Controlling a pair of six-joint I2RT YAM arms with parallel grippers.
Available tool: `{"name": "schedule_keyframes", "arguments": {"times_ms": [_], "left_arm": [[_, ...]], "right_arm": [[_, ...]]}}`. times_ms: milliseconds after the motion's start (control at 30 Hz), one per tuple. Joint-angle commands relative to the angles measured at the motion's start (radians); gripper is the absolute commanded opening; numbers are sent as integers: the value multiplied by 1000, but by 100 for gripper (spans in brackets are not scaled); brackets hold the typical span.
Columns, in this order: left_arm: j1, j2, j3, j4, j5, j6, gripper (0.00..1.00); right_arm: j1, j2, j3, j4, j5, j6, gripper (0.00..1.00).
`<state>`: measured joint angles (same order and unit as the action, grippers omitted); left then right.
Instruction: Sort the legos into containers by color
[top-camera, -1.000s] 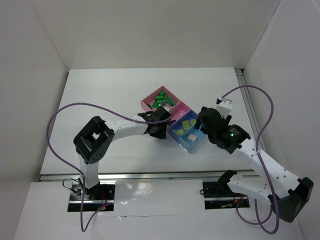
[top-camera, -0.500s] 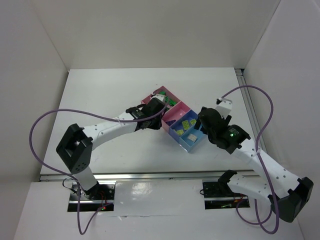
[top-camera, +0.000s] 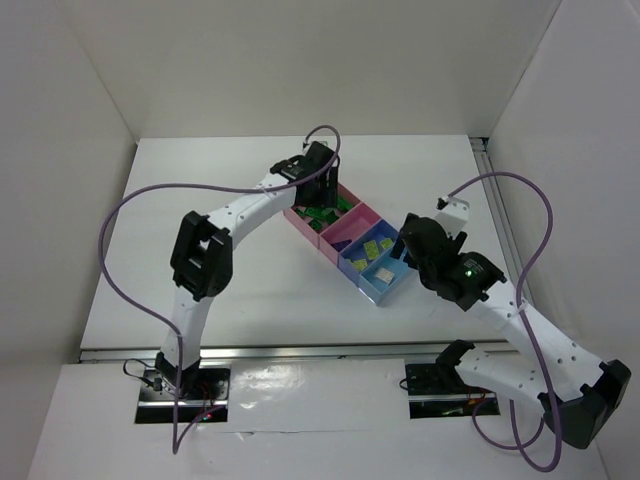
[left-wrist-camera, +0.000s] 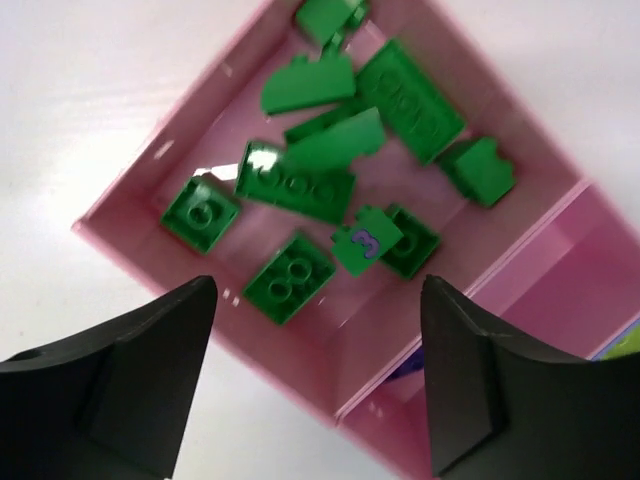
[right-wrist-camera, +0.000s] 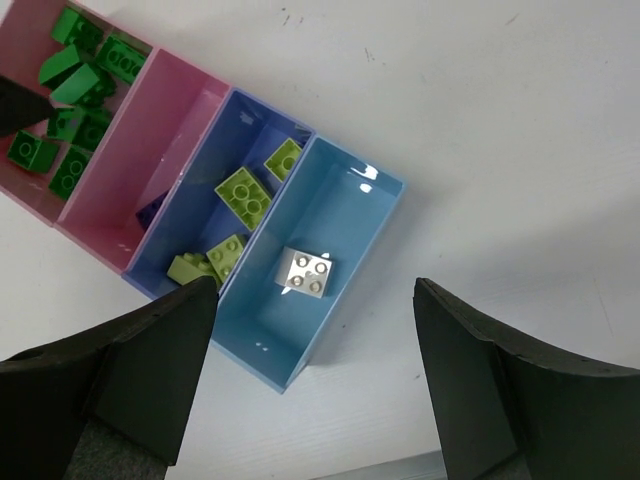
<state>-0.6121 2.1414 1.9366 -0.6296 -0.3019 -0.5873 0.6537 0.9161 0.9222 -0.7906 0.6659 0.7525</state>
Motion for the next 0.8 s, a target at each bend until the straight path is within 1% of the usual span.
{"name": "schedule_keyframes", "arguments": {"times_ms": [0,33,100,133,167,233,333,433,533,633,700,767], "left_arm": [[-12,-98,-17,-84,10,-8,87],[-12,-173,-48,-64,10,1,90],[-12,-240,-114,-41,24,1,90],[-12,-273,-134,-41,36,1,90],[-3,-340,-154,-41,37,1,90],[20,-414,-238,-41,37,1,90],[61,-552,-350,-41,15,-8,90],[89,-650,-435,-54,-68,-8,90],[136,-705,-497,-64,-78,-8,90],[172,-758,-528,-64,-60,1,90],[184,-770,-528,-64,-60,10,90],[193,-779,-538,-64,-60,11,89]], "right_arm": [[-5,-19,12,-6,38,15,87],[-5,-19,12,4,38,2,90],[-5,-7,33,19,38,-7,95],[-5,3,43,19,38,-7,100],[-5,13,52,19,49,-7,100],[-5,47,78,19,58,-7,100],[-14,96,113,-59,112,63,100],[-14,138,147,-59,161,73,100],[-14,200,197,-85,198,73,100],[-14,253,222,-107,198,53,100],[-14,263,222,-107,198,53,100],[-14,264,199,-84,166,53,100]]}}
